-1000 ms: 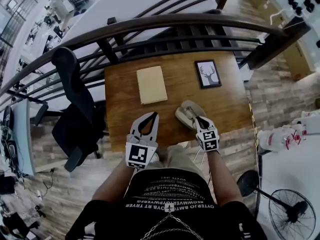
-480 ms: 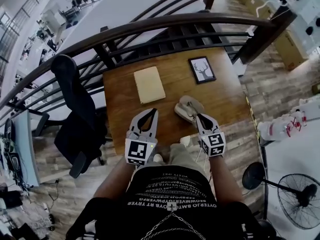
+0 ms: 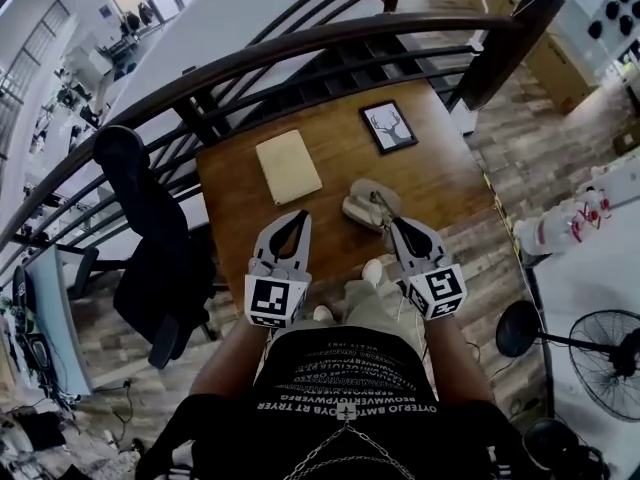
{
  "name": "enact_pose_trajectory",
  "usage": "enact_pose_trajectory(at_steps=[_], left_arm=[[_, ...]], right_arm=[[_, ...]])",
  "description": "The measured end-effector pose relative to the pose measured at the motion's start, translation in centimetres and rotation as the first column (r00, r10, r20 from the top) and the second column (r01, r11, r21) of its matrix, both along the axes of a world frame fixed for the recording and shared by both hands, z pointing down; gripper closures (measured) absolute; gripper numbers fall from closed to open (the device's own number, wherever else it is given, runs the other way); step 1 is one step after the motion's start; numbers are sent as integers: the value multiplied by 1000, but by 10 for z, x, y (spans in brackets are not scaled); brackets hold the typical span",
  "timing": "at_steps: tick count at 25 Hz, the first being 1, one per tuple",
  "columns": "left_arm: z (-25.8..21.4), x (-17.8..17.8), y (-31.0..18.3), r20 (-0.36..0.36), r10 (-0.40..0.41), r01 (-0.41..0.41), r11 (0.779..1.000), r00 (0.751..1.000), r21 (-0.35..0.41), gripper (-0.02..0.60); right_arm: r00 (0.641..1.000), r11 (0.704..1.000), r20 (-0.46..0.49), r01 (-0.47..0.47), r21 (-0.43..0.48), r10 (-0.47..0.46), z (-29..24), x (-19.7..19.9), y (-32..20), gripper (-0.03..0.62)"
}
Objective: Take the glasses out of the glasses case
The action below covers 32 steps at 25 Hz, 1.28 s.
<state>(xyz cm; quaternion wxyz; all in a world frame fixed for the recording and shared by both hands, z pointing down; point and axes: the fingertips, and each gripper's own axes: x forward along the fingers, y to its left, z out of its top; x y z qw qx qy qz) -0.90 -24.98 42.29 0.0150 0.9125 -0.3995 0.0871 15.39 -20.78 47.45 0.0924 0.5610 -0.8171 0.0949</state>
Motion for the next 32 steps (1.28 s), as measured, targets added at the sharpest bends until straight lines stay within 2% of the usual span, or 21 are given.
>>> enact_pose_trajectory(at_steps=[8, 14, 32], left_arm=[[-12, 4, 15, -24, 40, -39, 999, 999, 30, 553], [-17, -3, 20, -29, 40, -39, 999, 999, 32, 553], [-12, 6, 17, -50, 64, -64, 998, 997, -8, 554]], right_arm=[[997, 997, 75, -12, 78, 6, -51, -2, 25, 565], [999, 991, 49, -26, 130, 20, -80, 0, 37, 565], [998, 995, 17, -69, 75, 67, -82, 9, 49, 565]])
